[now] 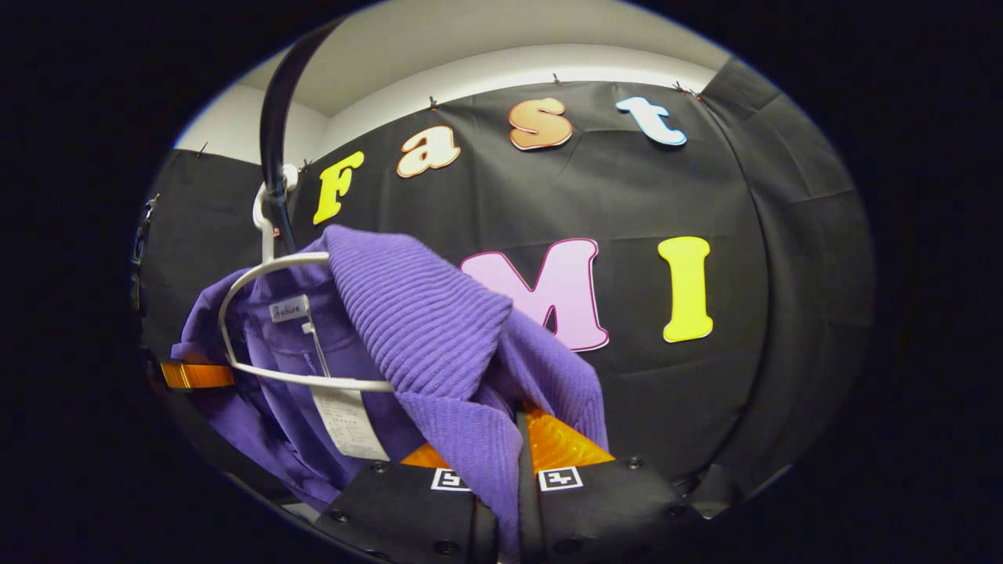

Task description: Grasp the clothes on the hanger with both hands and then place them into the laundry hamper below.

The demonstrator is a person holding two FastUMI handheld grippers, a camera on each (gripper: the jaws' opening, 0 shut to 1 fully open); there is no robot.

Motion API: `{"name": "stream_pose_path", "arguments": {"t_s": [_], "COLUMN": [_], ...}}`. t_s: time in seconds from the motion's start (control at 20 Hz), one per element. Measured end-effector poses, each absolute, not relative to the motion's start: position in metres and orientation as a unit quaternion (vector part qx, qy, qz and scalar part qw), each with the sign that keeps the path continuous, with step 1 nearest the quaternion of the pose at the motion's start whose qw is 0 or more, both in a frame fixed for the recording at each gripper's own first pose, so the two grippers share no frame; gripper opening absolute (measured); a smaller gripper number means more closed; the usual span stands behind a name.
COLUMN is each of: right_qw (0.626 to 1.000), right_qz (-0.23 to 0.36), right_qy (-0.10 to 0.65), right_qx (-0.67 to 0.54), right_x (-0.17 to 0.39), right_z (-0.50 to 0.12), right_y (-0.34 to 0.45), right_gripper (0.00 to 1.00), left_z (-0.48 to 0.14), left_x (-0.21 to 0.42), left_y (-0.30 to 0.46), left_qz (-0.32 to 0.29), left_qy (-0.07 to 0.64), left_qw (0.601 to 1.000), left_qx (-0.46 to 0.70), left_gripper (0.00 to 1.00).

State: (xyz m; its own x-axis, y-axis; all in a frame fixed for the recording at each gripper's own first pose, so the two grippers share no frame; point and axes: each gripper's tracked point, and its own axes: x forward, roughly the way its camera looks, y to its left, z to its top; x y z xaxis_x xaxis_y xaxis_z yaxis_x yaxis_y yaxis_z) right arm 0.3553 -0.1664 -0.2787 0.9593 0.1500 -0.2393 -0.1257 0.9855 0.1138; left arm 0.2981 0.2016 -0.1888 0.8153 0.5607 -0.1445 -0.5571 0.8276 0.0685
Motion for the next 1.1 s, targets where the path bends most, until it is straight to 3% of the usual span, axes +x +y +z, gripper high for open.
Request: {"name": "stream_pose_path", "arguments": {"t_s": [0.3,0.55,0.85,1.1], "right_qw": [0.993,0.992,0.986,0.977], "right_qz": [0.041,0.042,0.070,0.128], "right_qy": [0.082,0.063,0.045,0.055], "right_qx": [0.078,0.103,0.147,0.159], "right_x": [0.358,0.354,0.368,0.386], "right_z": [-0.248,-0.236,-0.228,-0.228], "right_y": [-0.183,-0.189,-0.189,-0.181], "right_gripper": [0.19,0.19,0.19,0.19], "left_z": [-0.127,-0.121,-0.116,-0.129], "left_x": [0.291,0.305,0.326,0.353], "left_y": [0.185,0.185,0.208,0.234], "left_qz": [0.275,0.251,0.229,0.179], "left_qy": [0.018,0.017,0.022,0.058], "left_qw": [0.959,0.963,0.965,0.969], "left_qx": [0.067,0.095,0.129,0.160], "left_gripper": [0.11,0.11,0.11,0.11]}}
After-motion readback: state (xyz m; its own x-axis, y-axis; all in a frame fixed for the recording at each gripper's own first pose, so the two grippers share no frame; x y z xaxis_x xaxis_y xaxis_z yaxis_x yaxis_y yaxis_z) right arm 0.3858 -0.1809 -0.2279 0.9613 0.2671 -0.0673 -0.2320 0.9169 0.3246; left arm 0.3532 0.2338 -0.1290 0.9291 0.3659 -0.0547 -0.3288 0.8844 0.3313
